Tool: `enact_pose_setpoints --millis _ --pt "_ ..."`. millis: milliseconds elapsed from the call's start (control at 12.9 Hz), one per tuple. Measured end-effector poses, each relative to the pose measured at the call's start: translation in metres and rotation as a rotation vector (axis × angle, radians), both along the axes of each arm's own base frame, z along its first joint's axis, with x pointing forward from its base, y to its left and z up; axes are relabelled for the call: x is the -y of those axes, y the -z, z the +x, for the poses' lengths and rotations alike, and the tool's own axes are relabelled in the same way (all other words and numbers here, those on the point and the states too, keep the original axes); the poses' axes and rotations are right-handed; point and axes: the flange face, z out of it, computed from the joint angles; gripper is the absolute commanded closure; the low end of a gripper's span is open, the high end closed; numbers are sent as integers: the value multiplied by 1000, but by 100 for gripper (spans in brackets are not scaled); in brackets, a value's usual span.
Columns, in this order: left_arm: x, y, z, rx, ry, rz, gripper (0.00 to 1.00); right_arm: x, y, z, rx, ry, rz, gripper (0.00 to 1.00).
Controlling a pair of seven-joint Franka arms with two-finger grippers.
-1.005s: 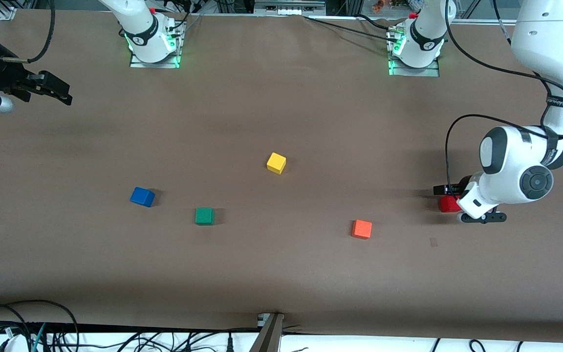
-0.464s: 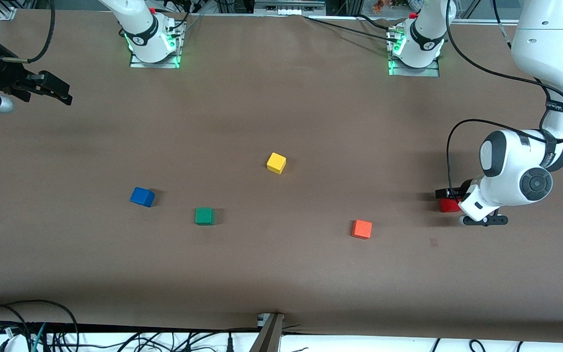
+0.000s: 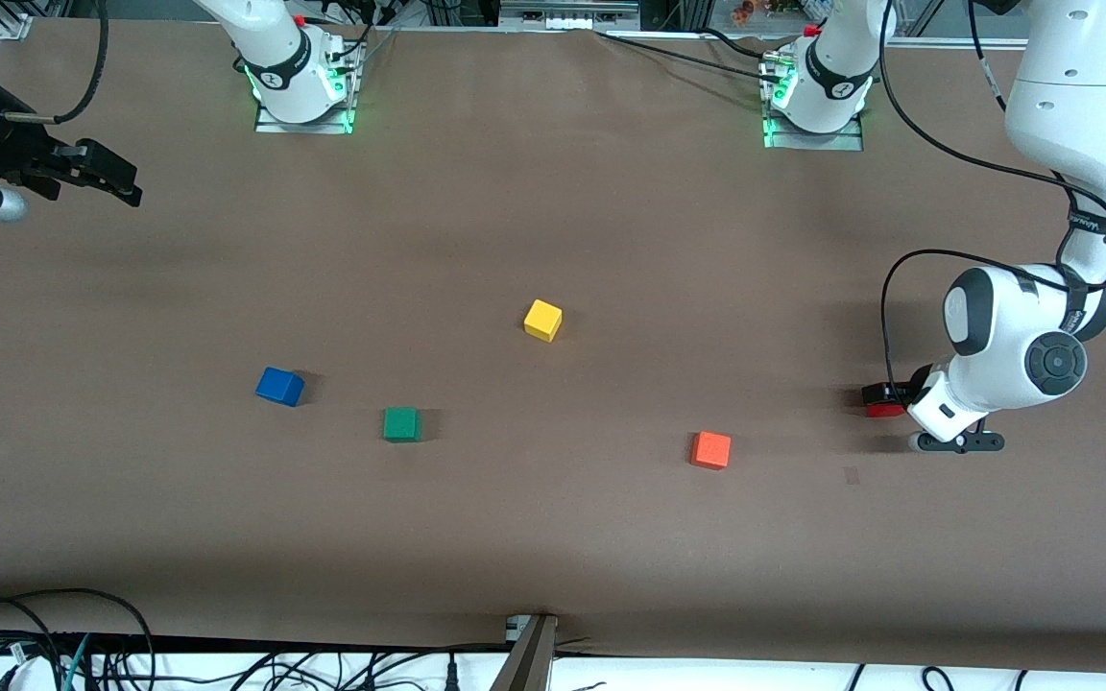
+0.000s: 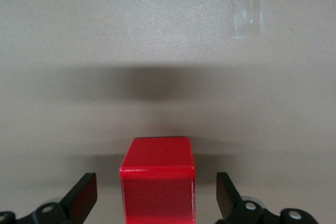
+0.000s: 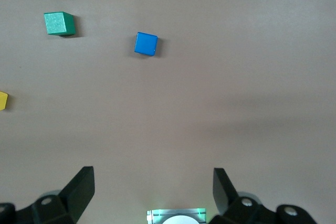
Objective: Pass red block to right arm, stack on blue
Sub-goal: 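Close the left gripper on the red cube, then lift the red cube with the left gripper while the right gripper approaches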
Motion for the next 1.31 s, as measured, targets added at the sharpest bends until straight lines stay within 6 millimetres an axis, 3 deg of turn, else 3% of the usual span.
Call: enact_pose_setpoints --millis 77,464,773,1082,1314 --pt "1 0 0 0 2 -1 0 0 0 0 0 0 0 0" --pt "2 1 0 0 3 -1 61 0 0 0 0 0 0 0" --pt "2 1 0 0 52 -6 100 0 0 0 0 0 0 0" --pt "-1 -2 2 9 186 -21 100 0 0 0 0 0 0 0" --pt "-4 -19 11 44 358 -30 100 0 0 0 0 0 0 0"
